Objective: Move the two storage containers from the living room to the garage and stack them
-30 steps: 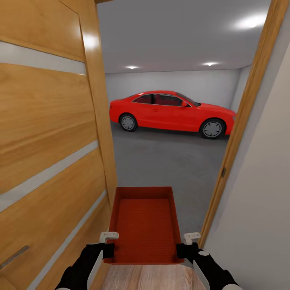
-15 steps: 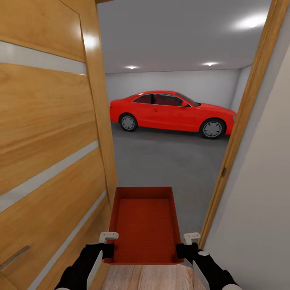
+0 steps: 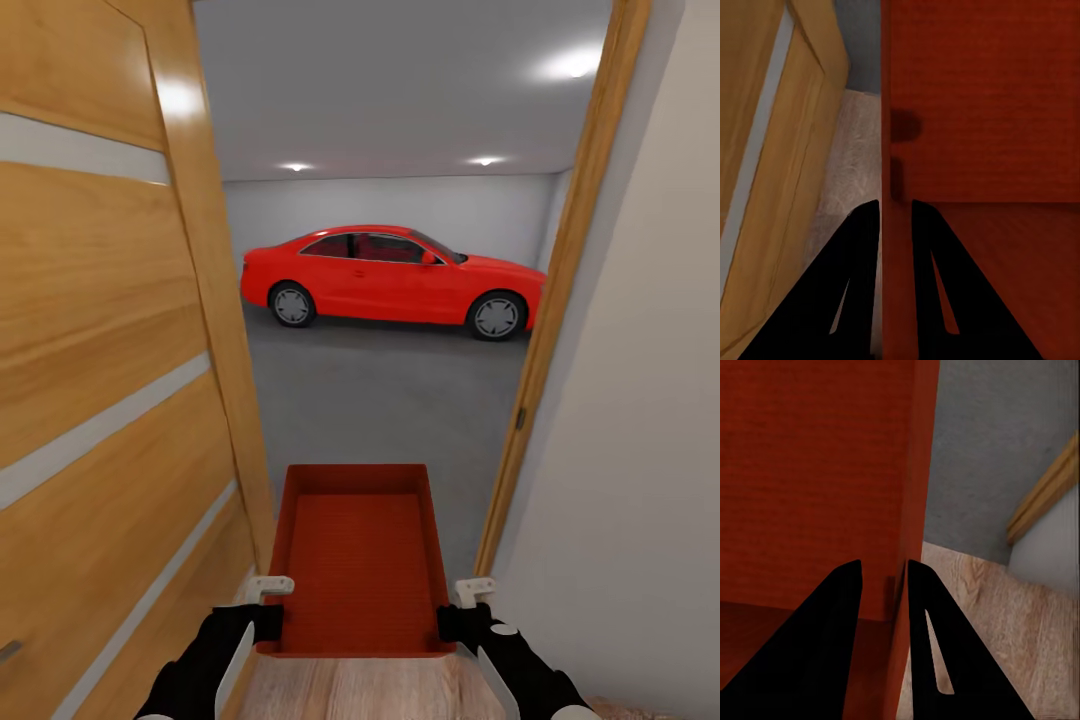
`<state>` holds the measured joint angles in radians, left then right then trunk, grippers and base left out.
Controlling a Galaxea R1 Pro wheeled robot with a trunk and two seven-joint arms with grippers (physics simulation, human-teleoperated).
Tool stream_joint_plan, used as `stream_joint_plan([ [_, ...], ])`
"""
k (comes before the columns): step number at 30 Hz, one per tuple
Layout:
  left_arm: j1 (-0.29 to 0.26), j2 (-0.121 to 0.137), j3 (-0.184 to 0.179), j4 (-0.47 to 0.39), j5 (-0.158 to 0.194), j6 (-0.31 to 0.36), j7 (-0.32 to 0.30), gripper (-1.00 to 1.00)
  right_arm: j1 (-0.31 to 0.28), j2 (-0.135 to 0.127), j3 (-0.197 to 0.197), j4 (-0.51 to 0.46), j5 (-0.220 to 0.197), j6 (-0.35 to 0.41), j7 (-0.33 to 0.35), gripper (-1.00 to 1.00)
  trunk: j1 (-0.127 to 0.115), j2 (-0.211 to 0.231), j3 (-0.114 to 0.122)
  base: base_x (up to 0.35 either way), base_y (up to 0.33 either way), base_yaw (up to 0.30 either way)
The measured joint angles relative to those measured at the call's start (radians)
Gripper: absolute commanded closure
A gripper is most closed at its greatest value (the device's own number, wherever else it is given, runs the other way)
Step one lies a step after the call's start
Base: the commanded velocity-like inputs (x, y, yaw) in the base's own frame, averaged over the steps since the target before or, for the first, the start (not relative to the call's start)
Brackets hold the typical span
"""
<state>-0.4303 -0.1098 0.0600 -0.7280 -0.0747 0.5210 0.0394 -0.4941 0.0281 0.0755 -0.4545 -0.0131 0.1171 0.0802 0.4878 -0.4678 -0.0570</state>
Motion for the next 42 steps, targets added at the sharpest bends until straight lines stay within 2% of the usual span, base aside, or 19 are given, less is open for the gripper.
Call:
stream_joint_plan([
  [25, 0.0, -0.001, -0.001, 0.003, 0.004, -0.003, 0.004, 1.0, 0.0, 0.0, -0.008, 0.0, 0.008, 0.0, 0.003, 1.0, 0.0, 0.0, 0.0, 0.0, 0.0, -0.275],
  [42, 0.0, -0.001, -0.001, 0.0, 0.003, -0.002, 0.004, 1.0, 0.0, 0.0, -0.006, 0.0, 0.006, -0.002, 0.003, 1.0, 0.0, 0.0, 0.0, 0.0, 0.0, -0.031],
])
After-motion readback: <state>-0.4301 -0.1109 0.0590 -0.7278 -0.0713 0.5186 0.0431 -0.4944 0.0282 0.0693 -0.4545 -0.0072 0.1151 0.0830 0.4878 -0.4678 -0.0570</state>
